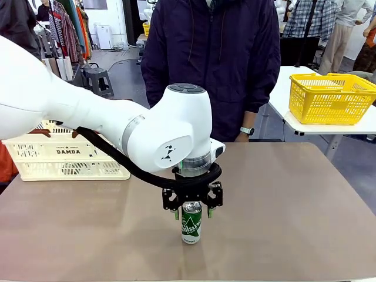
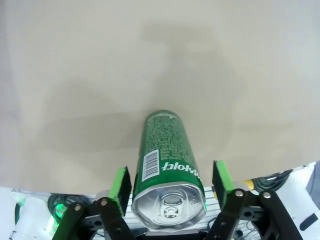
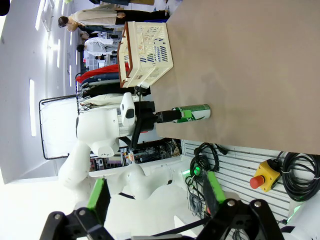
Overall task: Place the drinks into the Shopping basket.
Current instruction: Pick up one drink and place it into the Shopping basket.
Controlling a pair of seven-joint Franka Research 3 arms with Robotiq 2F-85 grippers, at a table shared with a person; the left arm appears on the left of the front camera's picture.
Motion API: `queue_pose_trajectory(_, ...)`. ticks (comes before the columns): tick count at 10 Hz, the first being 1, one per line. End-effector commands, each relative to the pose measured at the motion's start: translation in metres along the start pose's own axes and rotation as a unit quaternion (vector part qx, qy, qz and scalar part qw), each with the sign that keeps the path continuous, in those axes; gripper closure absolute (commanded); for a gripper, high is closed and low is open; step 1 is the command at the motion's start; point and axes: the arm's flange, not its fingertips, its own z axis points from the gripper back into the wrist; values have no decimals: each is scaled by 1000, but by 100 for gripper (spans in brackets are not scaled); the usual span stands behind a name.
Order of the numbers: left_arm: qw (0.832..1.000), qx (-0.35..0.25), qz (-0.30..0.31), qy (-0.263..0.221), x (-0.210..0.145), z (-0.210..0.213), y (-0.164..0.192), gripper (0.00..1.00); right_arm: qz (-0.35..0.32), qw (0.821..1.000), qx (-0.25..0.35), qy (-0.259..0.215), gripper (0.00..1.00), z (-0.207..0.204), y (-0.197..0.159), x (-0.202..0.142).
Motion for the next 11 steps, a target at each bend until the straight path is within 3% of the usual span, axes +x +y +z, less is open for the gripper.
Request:
queue_pose_trajectory(1,1000,19,9,3,3,2,-1,100,7,1000,10,0,0,2,3,1)
queue_pose_trajectory(5,1000,27,10,3,2,2,-2,100,7,1000,10,0,0,2,3,1)
queue_pose_trajectory(7,999,31,16,-12,0,22,3,100,7,1000,10,0,0,2,3,1)
queue_pose_trajectory(9,994,85,-44,43,-13,103,32,100,7,1000,10,0,0,2,3,1)
queue_pose_trajectory(11,986,119,-109,35,-32,178,65,100,7,1000,10,0,0,2,3,1)
